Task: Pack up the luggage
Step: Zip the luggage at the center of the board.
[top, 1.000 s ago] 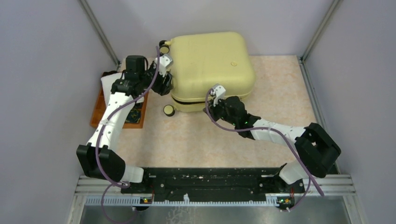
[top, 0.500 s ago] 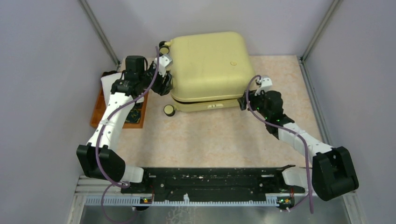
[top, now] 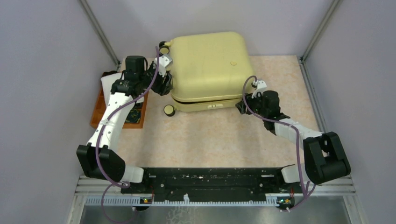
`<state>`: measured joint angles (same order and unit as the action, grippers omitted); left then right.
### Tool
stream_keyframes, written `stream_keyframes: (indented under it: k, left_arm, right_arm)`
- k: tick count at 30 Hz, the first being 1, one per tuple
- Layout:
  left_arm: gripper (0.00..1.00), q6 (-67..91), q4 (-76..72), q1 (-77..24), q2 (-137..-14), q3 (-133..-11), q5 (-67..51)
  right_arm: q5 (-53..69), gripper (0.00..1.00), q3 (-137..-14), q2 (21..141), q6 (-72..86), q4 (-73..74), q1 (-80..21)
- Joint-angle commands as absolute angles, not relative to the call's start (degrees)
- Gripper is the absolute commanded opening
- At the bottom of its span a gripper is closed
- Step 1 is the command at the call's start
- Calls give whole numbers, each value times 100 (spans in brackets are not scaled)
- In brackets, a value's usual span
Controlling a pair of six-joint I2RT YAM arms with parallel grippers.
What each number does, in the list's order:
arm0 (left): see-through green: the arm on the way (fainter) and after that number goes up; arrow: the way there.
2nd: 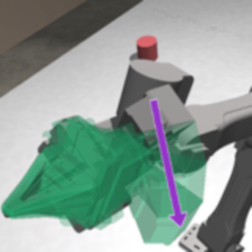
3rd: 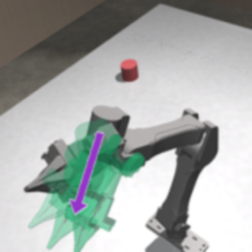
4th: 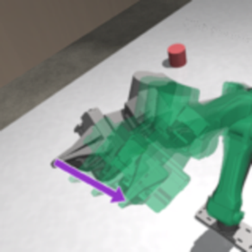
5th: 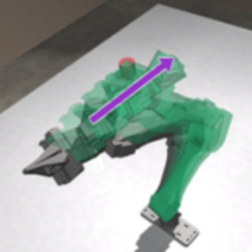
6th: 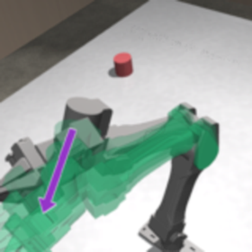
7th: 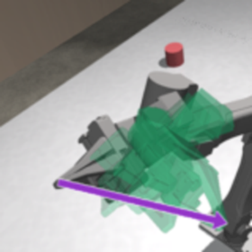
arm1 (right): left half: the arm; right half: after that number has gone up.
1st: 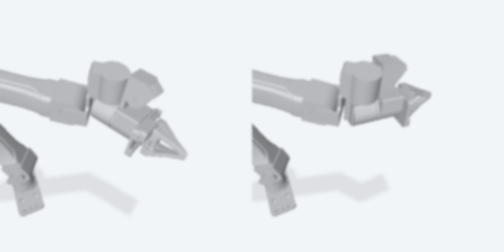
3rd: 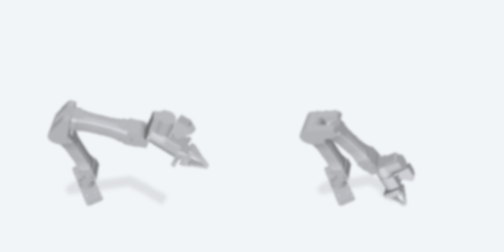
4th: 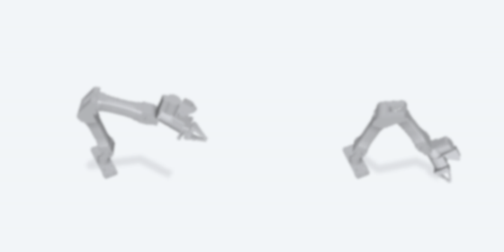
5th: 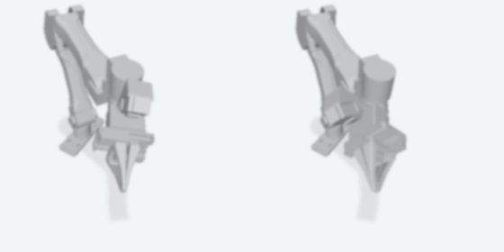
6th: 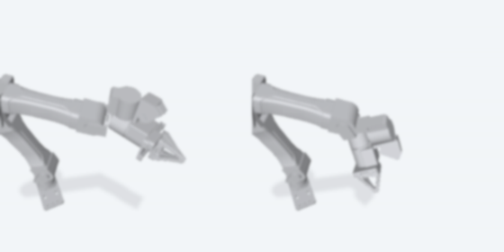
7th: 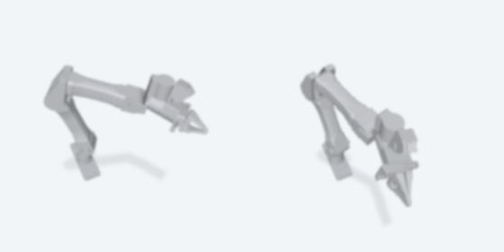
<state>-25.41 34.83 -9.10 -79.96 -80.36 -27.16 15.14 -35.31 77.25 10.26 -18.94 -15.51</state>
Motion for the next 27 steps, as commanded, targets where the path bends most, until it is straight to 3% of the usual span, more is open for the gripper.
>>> stream_keyframes:
  k: [1, 14, 22, 27]
  left_arm:
    - [0, -2524, 2648, -940, -7633, -8369, -3006]
    - [0, -2540, 2642, -941, -7695, -8420, -2995]
    - [0, -2572, 2659, -979, -7739, -8346, -3030]
    - [0, -2609, 2654, -992, -7765, -8420, -2997]
  right_arm:
    - [1660, 51, -3793, 7951, 1177, -2493, -1529]
    - [1512, 38, -4083, 8334, 1216, -2772, -1536]
    - [1214, 23, -4035, 8325, 1531, -3144, -1636]
    - [1141, 22, -4069, 8318, 1760, -3184, -1680]
